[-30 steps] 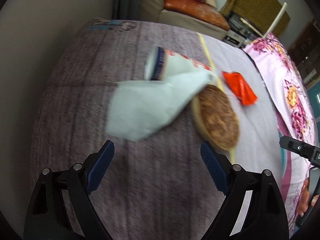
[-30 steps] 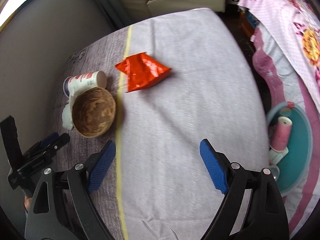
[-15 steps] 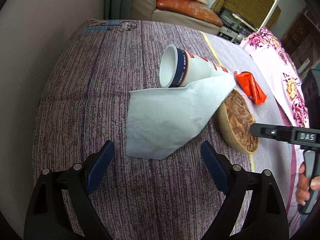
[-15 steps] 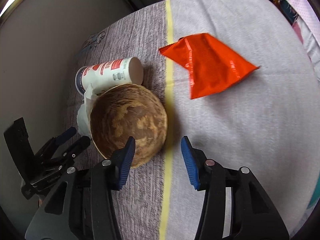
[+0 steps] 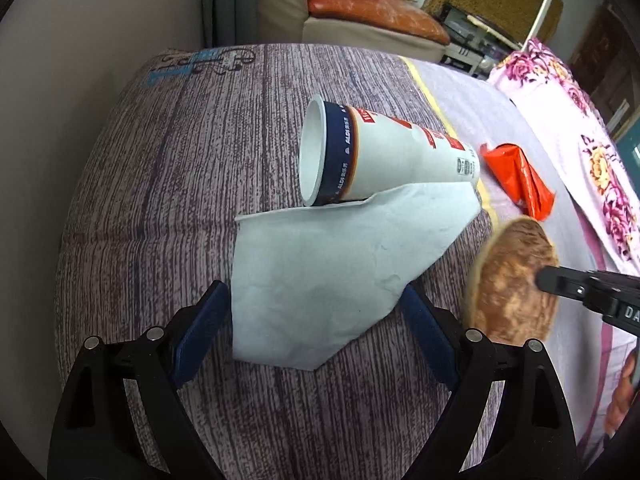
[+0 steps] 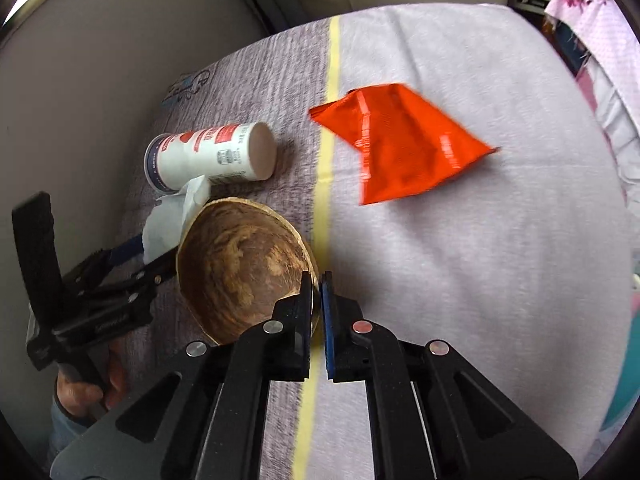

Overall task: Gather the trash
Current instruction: 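Grasp the white tissue with the left tool while the right tool grasps the wooden bowl rim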

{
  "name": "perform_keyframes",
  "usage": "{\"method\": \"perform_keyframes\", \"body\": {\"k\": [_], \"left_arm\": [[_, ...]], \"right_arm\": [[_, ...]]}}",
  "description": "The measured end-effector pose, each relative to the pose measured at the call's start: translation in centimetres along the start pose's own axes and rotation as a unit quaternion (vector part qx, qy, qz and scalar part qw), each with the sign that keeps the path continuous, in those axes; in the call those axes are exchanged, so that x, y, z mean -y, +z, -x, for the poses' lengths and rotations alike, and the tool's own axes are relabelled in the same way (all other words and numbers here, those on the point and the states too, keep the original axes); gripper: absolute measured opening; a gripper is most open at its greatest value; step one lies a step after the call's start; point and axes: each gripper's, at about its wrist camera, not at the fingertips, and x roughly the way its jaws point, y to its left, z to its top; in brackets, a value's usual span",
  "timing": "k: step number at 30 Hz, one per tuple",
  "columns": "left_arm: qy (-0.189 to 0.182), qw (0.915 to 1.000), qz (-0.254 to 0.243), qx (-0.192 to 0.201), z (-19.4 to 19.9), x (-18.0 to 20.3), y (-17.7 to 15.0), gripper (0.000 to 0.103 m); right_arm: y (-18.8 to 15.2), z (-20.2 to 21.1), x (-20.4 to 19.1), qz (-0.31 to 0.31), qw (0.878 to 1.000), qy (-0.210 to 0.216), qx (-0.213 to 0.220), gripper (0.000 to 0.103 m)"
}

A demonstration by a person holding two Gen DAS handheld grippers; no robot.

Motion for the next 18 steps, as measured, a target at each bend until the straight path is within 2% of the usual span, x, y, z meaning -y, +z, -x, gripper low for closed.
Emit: {"method": "perform_keyframes", "body": {"k": [1,3,4,6,7,10,14,18], "left_arm": [[0.003,1.0,0.002,0.003,0.1,0.0,0.0,0.084],[0.019,0.9998,-0.003,0.009,0.1,0.2,0.0,0.063],[0.023,0.9997,-0.002,0.01,0.2,0.3,0.0,0.057],[0.015,0.9998,0.005,0.01,0.4,0.0,0.0,0.031],[0.005,0.9999,0.013,0.007,0.5,-0.2,-0.1,0.027],[-0.002,0.9997,0.022,0.007,0.8,-0.4,-0.6,0.022],[-0.025,0.9994,0.026,0.0,1.2,-0.2,-1.5,0.021],[-0.031,0.9991,0.03,-0.005,1.5,0.2,-2.1,0.021]], "right_arm": [[-0.1,0.2,0.2,-0.001,1.0,-0.003,0.002,0.005],[-0.1,0.3,0.8,-0.003,1.0,-0.002,0.002,0.005],[-0.4,0.4,1.1,-0.004,1.0,0.002,0.001,0.005],[-0.4,0.3,1.3,-0.008,1.0,0.004,0.002,0.009],[-0.3,0.5,1.6,-0.009,1.0,0.005,0.002,0.009],[-0.2,0.1,1.9,-0.016,1.0,0.012,0.003,0.012],[0.0,-0.7,1.9,-0.025,1.0,0.016,0.01,0.026],[0.0,-1.6,1.7,-0.028,0.999,0.017,0.014,0.027]]}}
